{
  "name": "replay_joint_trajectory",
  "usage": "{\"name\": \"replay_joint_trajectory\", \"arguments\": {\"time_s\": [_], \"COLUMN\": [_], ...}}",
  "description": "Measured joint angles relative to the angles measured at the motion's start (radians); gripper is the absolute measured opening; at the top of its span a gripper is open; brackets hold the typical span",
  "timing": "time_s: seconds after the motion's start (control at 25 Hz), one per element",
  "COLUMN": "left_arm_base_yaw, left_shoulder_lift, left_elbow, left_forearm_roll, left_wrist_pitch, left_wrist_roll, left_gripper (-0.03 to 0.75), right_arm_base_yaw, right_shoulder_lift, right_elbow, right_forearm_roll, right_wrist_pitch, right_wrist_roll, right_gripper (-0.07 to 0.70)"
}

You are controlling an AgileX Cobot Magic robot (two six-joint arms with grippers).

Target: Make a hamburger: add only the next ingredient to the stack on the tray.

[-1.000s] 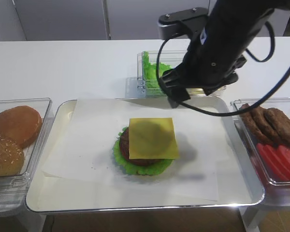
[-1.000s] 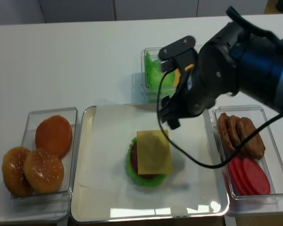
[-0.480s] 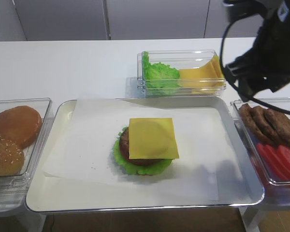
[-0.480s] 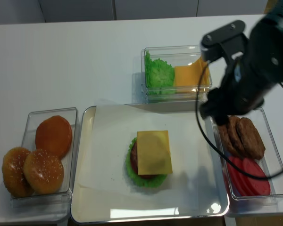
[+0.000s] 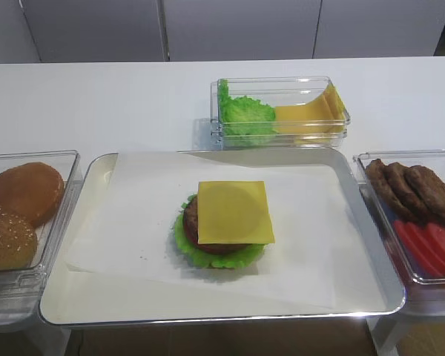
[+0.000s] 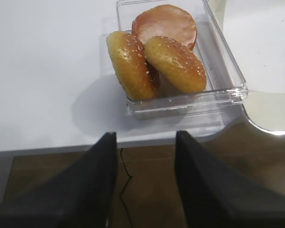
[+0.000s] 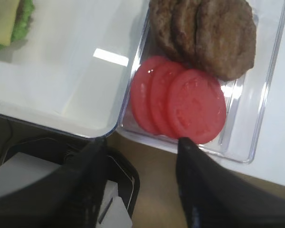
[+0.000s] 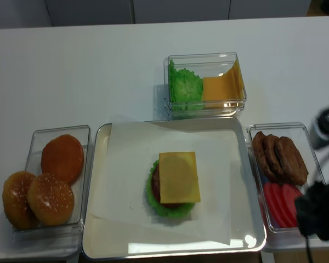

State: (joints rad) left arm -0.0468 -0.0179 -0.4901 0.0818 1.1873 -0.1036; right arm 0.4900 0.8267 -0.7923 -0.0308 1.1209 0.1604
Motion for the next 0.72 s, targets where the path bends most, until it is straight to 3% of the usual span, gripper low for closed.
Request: {"name": "replay_joint_trajectory", "arguments": {"time_s": [0.44,0.72], "left_arm_base_yaw": [0.0,0.0], "left_shoulder_lift": [0.0,0.0], "left_elbow": [0.0,0.0], "left_forearm_roll": [0.0,0.0], "left_wrist_pitch": [0.0,0.0], "left_wrist_roll": [0.0,0.0], "left_gripper": [0.302,0.302], "right_arm_base_yaw": [0.0,0.0], "right_shoulder_lift": [-0.585,-0.813], "right_elbow": [0.192,0.247], "right_forearm_roll": [0.036,0.036], "right_wrist_pitch": [0.025,0.032], "right_wrist_roll": [-0.023,-0.027], "right_gripper": [0.371,0.371]}}
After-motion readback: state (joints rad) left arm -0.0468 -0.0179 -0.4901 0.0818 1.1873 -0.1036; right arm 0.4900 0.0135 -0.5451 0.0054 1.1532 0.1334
